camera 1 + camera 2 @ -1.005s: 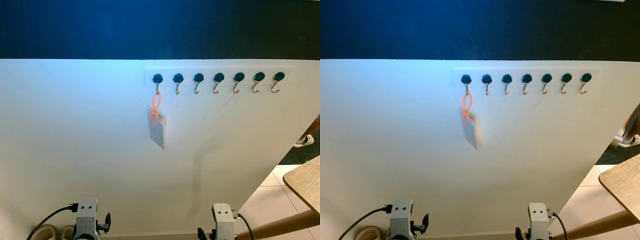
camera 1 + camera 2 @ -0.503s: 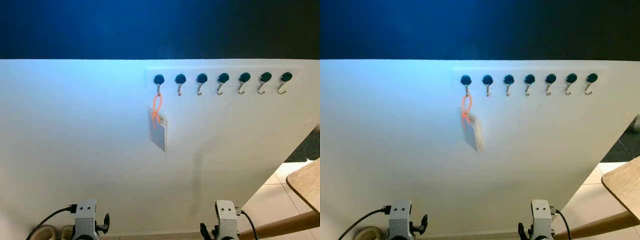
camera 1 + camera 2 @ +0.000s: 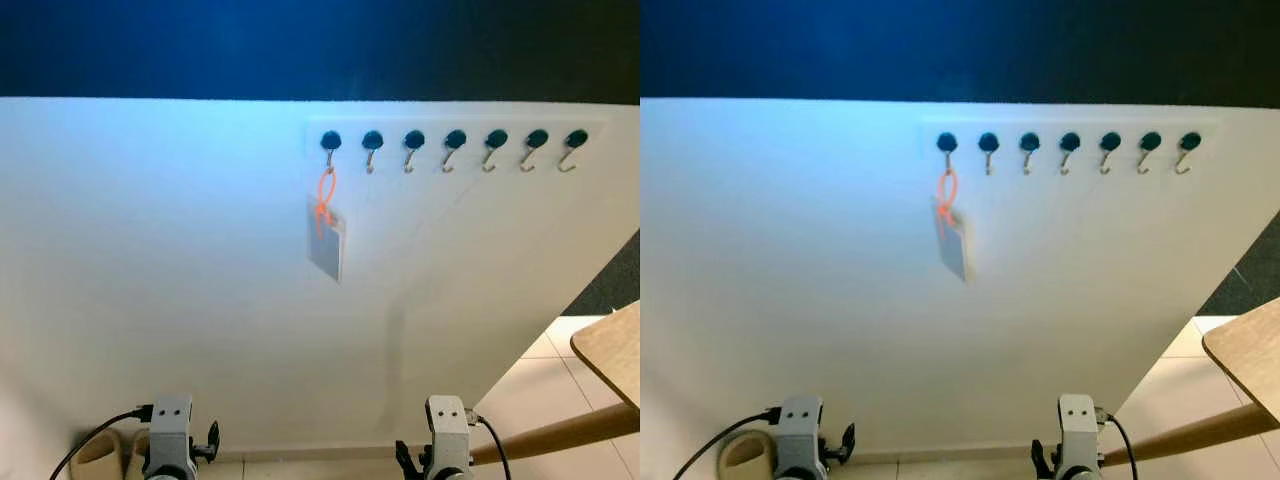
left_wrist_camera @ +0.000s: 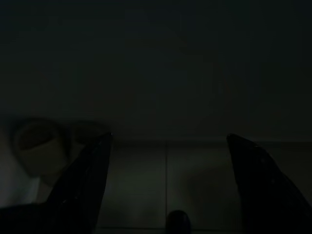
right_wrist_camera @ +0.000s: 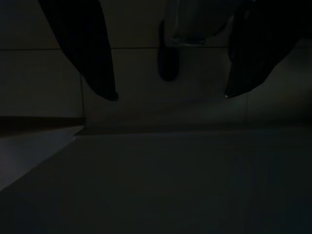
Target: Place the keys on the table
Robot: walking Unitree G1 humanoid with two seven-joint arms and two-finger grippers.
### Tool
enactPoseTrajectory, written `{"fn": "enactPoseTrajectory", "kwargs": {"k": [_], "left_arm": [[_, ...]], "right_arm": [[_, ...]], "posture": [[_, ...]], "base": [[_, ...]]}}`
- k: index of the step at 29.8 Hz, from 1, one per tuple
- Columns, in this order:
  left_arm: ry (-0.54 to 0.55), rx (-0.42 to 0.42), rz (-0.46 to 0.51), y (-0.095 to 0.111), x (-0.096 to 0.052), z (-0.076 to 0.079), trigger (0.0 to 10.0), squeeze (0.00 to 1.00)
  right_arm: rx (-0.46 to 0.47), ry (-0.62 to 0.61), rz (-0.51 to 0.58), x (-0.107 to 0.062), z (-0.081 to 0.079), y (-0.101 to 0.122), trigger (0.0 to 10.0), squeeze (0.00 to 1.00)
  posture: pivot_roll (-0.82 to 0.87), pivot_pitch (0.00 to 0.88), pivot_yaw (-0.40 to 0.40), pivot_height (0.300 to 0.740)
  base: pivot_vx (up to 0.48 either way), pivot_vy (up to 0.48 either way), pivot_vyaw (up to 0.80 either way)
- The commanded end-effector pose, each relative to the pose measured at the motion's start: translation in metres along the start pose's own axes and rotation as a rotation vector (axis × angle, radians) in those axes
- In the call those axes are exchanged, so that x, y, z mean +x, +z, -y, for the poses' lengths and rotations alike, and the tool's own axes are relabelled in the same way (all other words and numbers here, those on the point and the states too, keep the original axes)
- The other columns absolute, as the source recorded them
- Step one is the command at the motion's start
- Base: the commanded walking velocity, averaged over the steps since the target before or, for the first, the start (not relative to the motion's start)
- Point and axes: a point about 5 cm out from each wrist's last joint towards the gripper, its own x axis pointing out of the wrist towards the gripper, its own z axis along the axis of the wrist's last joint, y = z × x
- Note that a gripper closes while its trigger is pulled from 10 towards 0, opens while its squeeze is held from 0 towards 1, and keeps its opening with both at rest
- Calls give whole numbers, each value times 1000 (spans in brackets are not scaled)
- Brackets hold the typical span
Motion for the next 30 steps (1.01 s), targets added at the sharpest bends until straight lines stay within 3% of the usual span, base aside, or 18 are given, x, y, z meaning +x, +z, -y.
{"fn": "enactPoseTrajectory", "kwargs": {"k": [1,11,26,30], "left_arm": [[-7,-16,-11,-4,-2,4,10000,0],[-5,-8,-10,-3,-1,3,10000,0],[-18,35,18,6,3,4,10000,0],[-16,59,21,8,4,5,10000,0]], "right_arm": [[5,1,-1,-1,0,-3,10000,0],[7,6,-2,-1,-2,-3,10000,0],[11,17,-6,-1,-5,-5,10000,0],[12,20,1,-1,-5,-3,10000,0]], "posture": [[54,60,-20,740],[61,63,-19,740],[77,64,-13,740],[77,60,-13,740]], "base": [[-390,0,0],[-361,0,0],[0,0,0],[0,-424,0]]}}
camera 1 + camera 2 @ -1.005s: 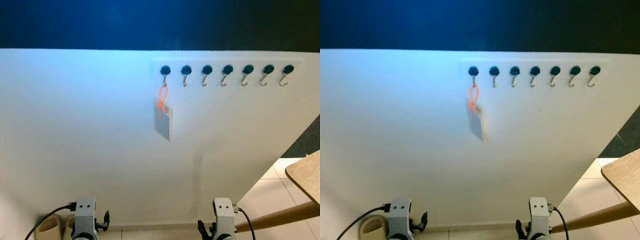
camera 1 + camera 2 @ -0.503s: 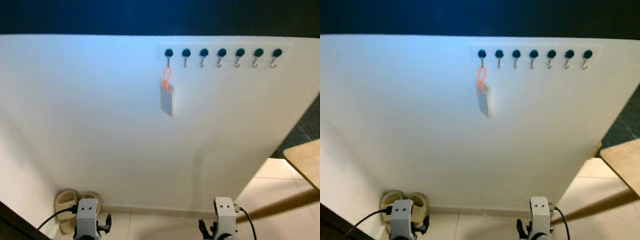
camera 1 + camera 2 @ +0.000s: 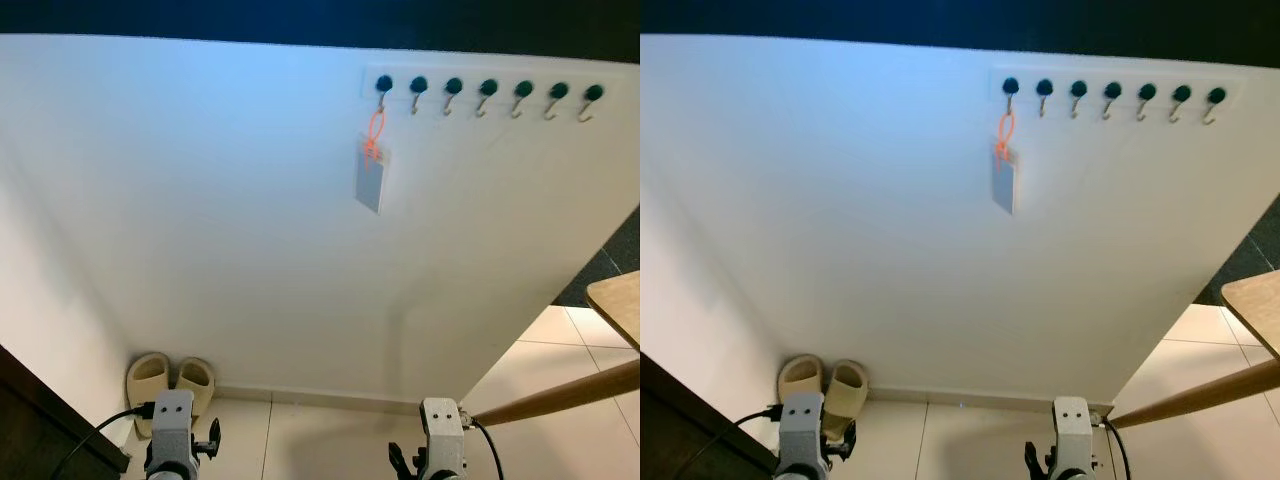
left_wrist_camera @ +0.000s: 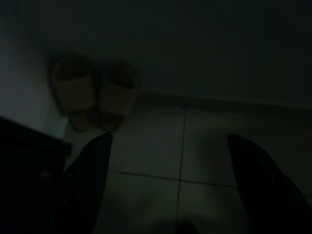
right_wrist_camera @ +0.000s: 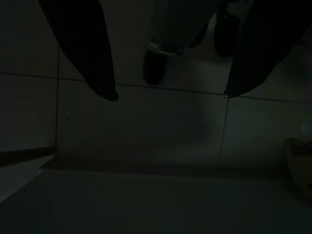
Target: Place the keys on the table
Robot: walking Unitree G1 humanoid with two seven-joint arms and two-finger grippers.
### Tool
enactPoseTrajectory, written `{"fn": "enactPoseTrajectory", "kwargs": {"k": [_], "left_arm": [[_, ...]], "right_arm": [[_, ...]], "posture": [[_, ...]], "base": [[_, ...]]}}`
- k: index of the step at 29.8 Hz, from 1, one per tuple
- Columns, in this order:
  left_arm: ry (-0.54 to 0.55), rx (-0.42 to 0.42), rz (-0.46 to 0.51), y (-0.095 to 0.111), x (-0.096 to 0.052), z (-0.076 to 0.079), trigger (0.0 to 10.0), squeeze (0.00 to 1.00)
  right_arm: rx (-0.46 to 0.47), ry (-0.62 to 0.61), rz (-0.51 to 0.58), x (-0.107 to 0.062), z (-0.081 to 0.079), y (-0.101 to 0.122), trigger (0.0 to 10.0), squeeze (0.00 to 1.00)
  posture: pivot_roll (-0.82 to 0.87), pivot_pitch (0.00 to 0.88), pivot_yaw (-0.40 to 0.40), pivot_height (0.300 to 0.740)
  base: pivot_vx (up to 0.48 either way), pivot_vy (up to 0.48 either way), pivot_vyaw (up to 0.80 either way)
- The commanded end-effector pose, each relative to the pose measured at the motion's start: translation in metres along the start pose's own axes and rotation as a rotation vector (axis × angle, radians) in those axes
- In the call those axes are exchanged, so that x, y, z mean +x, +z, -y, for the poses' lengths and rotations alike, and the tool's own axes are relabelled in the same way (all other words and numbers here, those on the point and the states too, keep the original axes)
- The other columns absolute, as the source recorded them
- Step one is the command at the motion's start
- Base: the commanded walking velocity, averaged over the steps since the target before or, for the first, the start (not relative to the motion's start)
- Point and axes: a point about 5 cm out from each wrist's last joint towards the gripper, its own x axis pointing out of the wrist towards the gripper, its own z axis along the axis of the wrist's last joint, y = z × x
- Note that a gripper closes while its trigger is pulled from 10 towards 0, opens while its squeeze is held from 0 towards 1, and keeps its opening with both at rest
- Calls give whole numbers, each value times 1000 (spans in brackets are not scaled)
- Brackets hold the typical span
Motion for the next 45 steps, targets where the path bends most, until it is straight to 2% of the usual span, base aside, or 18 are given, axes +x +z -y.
{"fn": "enactPoseTrajectory", "kwargs": {"k": [1,5,8,17,19,21,25,27,28,29,34,37,38,39,40,41,42,45], "left_arm": [[-2,34,-4,-1,-1,-1,10000,0],[1,24,3,-1,-1,0,10000,0],[36,14,51,2,-3,-1,10000,0],[71,1,162,14,-5,-3,10000,0],[65,6,193,20,-4,-2,10000,0],[31,31,259,31,-4,1,10000,0],[12,41,281,34,-5,2,10000,0],[-82,83,383,52,-7,10,10000,0],[-82,83,383,52,-7,10,10000,0],[-165,116,483,71,-11,17,10000,0],[-231,143,585,96,-15,26,10000,0],[-250,154,619,105,-17,30,10000,0],[-256,150,639,110,-17,32,10000,0],[-256,150,639,110,-17,32,10000,0],[-261,144,676,120,-19,35,10000,0],[-261,144,676,120,-19,35,10000,0],[-269,146,688,125,-21,37,10000,0],[-268,136,707,132,-23,38,10000,0]], "right_arm": [[5,-4,-1,-1,2,-2,10000,0],[-9,7,16,-1,1,1,10000,0],[-74,47,104,1,-2,15,10000,0],[-127,91,240,-1,-6,31,10000,0],[-152,115,323,-2,-9,42,10000,0],[-181,156,469,-6,-17,62,10000,0],[-177,167,521,-8,-20,71,10000,0],[-188,176,723,-15,-28,108,10000,0],[-188,176,723,-15,-28,108,10000,0],[-206,171,919,-27,-38,147,10000,0],[-218,179,1140,-45,-54,199,10000,0],[-224,192,1201,-51,-60,216,10000,0],[-233,218,1235,-55,-65,226,10000,475],[-233,218,1235,-55,-65,226,10000,475],[-249,269,1282,-61,-74,240,10000,910],[-249,269,1282,-61,-74,240,10000,910],[-248,286,1301,-65,-78,247,10000,1000],[-225,292,1298,-66,-81,254,10000,1000]], "posture": [[77,59,-15,740],[77,56,-19,740],[75,50,-27,740],[73,52,-36,740],[70,56,-36,740],[65,58,-34,740],[58,61,-32,740],[49,69,-28,740],[49,69,-28,740],[47,72,-30,740],[47,77,-37,740],[49,78,-42,740],[50,81,-45,740],[50,81,-45,740],[51,81,-48,740],[51,81,-48,740],[54,84,-54,740],[53,84,-56,740]], "base": [[0,-480,0],[0,-450,0],[0,0,0],[0,0,0],[0,0,0],[0,0,0],[0,0,0],[0,0,0],[0,0,0],[0,0,0],[0,0,0],[0,0,0],[0,0,0],[0,0,0],[0,0,0],[0,0,0],[0,0,0],[0,0,0]]}}
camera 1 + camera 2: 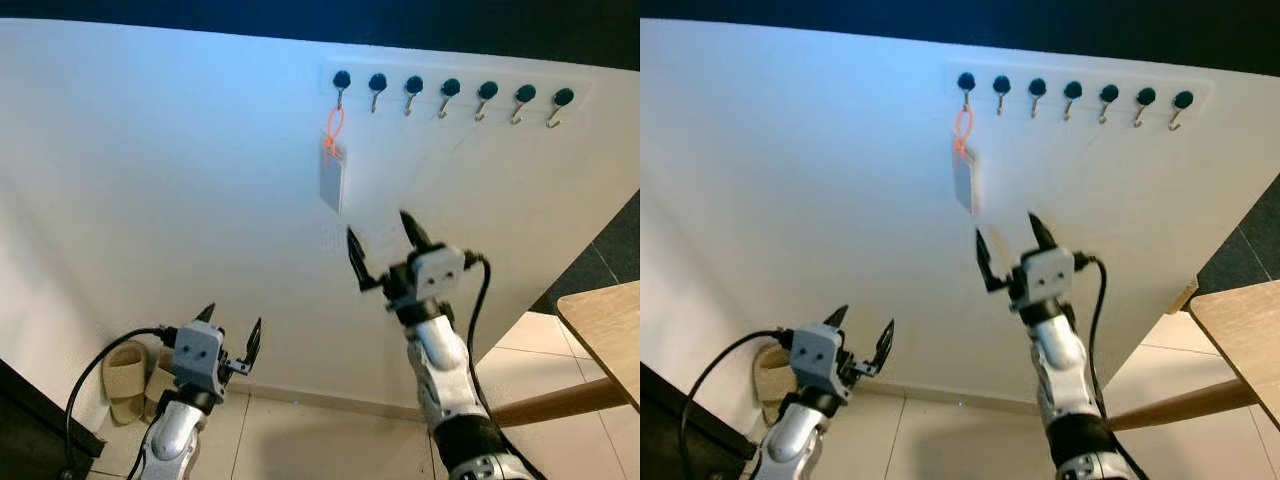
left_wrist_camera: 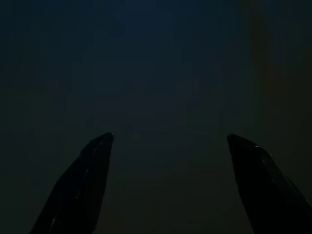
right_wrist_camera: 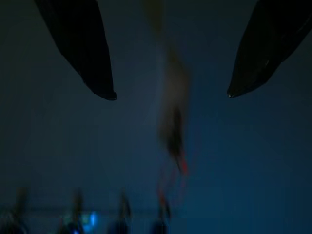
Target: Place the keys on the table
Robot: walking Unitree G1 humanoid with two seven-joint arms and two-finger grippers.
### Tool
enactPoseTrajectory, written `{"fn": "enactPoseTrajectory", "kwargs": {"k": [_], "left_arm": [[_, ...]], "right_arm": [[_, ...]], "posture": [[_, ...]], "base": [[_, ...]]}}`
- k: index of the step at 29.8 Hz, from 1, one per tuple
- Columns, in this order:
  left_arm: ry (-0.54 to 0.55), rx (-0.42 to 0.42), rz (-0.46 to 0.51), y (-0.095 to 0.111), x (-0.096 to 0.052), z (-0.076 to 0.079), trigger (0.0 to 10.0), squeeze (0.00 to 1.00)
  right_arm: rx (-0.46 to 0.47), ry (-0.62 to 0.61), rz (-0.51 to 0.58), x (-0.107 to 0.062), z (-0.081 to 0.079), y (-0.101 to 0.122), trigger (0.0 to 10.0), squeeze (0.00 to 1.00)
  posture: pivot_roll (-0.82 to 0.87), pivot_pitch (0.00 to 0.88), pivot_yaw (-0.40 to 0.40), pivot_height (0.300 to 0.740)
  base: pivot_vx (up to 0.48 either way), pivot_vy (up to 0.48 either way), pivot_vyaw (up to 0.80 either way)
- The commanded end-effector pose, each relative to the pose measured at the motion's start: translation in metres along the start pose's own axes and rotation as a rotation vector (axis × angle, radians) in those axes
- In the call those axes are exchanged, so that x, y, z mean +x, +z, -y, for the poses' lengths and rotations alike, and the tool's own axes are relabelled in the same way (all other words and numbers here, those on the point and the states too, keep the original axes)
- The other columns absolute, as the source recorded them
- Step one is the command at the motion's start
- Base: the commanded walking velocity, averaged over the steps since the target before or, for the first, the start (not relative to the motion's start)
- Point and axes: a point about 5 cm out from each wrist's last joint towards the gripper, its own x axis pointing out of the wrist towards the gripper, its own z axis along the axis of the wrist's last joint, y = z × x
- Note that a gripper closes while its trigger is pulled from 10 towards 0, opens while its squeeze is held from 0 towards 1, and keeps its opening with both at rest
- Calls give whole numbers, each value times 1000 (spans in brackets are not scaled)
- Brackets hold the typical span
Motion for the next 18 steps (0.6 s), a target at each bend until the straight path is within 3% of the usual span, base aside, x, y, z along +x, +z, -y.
{"fn": "enactPoseTrajectory", "kwargs": {"k": [1,4,5,15,18], "left_arm": [[-3,-10,-9,2,0,0,10000,0],[-5,-11,0,6,2,0,10000,0],[-8,-13,11,10,4,0,10000,0],[-51,12,43,23,10,5,10000,0],[-57,-18,89,33,13,7,10000,0]], "right_arm": [[41,-15,-30,2,0,-2,10000,1000],[52,-18,-34,7,-1,-1,10000,1000],[64,-19,-54,14,-3,-3,10000,0],[88,8,-142,39,-14,-9,10000,0],[106,25,-191,46,-20,-13,10000,0]], "posture": [[54,84,-58,740],[51,85,-60,740],[51,85,-60,740],[45,90,-69,740],[45,91,-70,740]], "base": [[0,0,0],[0,0,0],[0,0,0],[0,0,0],[0,0,0]]}}
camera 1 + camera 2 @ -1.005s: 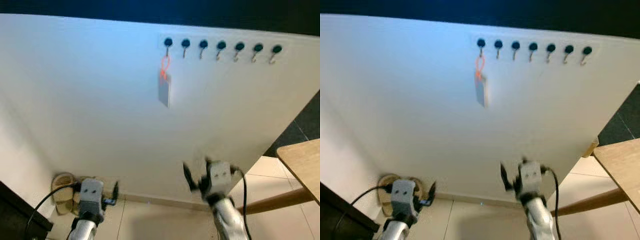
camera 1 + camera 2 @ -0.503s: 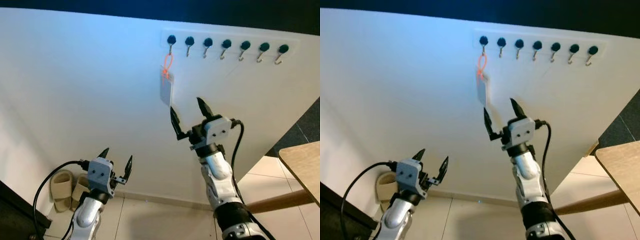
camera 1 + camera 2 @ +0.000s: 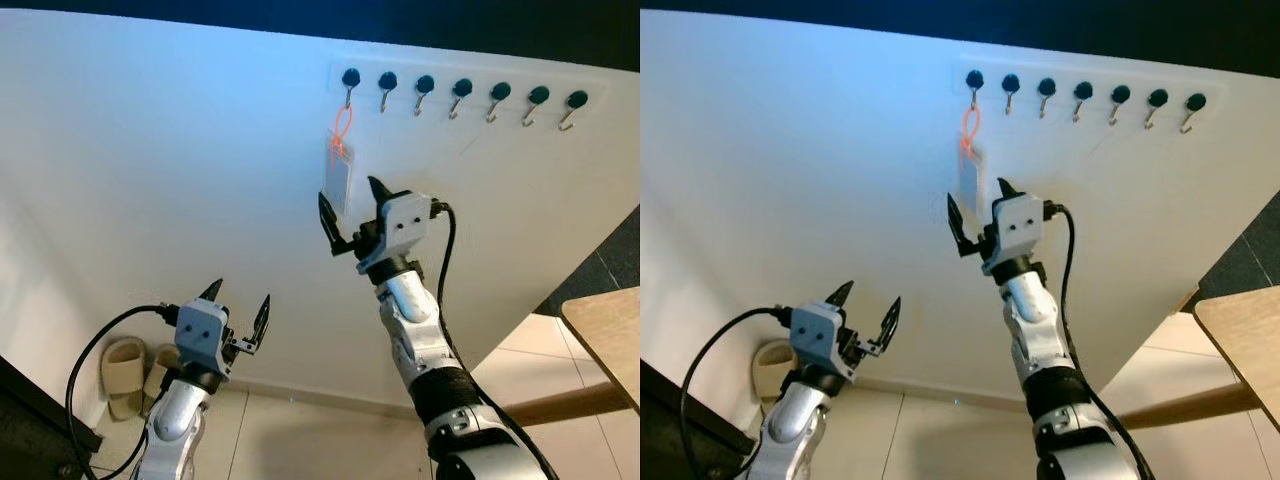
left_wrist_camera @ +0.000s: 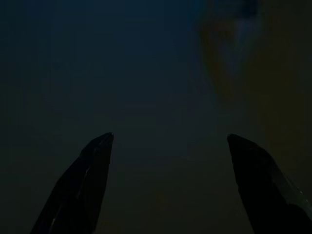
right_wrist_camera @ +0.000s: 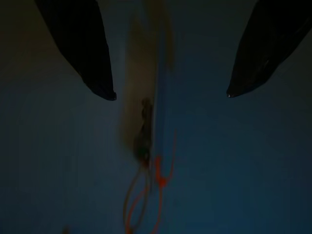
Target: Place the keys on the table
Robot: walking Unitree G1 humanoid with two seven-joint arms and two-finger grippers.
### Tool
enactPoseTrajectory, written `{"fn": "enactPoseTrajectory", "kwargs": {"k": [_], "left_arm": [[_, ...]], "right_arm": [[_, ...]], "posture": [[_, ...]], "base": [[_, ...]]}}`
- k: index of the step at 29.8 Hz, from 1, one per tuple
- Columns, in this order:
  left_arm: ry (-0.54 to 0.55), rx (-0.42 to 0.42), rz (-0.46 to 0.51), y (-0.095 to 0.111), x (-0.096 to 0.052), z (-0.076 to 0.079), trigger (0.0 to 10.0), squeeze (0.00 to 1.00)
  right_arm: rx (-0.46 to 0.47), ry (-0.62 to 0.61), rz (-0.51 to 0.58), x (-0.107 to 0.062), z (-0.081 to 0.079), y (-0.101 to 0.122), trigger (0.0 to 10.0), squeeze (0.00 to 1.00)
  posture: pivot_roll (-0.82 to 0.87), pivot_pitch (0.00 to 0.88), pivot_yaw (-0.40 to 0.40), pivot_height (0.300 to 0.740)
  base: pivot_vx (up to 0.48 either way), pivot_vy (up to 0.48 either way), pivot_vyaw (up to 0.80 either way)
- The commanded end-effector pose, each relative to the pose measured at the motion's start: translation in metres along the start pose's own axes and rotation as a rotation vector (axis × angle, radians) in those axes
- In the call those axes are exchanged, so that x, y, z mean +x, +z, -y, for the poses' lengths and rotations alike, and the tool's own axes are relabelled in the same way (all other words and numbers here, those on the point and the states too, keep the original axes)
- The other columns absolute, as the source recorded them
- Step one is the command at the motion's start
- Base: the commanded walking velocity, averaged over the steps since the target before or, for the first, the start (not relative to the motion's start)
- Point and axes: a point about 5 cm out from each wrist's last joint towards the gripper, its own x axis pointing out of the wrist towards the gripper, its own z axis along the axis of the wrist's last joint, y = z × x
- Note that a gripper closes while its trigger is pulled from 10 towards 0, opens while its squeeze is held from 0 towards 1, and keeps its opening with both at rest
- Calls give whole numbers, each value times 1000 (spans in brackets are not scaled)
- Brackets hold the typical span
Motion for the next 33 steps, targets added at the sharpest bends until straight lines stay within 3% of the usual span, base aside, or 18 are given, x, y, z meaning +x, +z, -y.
{"fn": "enactPoseTrajectory", "kwargs": {"k": [1,11,12,13,14,15,33], "left_arm": [[-31,-24,29,8,1,5,10000,0],[-81,-49,61,17,4,11,10000,0],[-82,-49,60,18,4,11,10000,0],[-84,-47,61,19,4,11,10000,0],[-84,-47,61,19,4,11,10000,0],[-84,-47,62,20,5,11,10000,0],[-112,-37,136,43,15,11,10000,0]], "right_arm": [[13,5,-62,3,-2,-7,10000,0],[40,31,-98,11,-8,-10,10000,0],[43,34,-98,12,-8,-9,8431,0],[45,36,-96,14,-8,-8,1804,0],[45,36,-96,14,-8,-8,1804,0],[47,38,-95,15,-8,-8,0,0],[22,6,-79,27,0,3,0,0]], "posture": [[47,92,-71,740],[49,97,-68,740],[49,97,-68,740],[50,97,-68,740],[50,97,-68,740],[51,98,-69,740],[50,95,-75,740]], "base": [[0,0,0],[0,0,0],[0,0,0],[0,0,0],[0,0,0],[0,0,0],[0,0,0]]}}
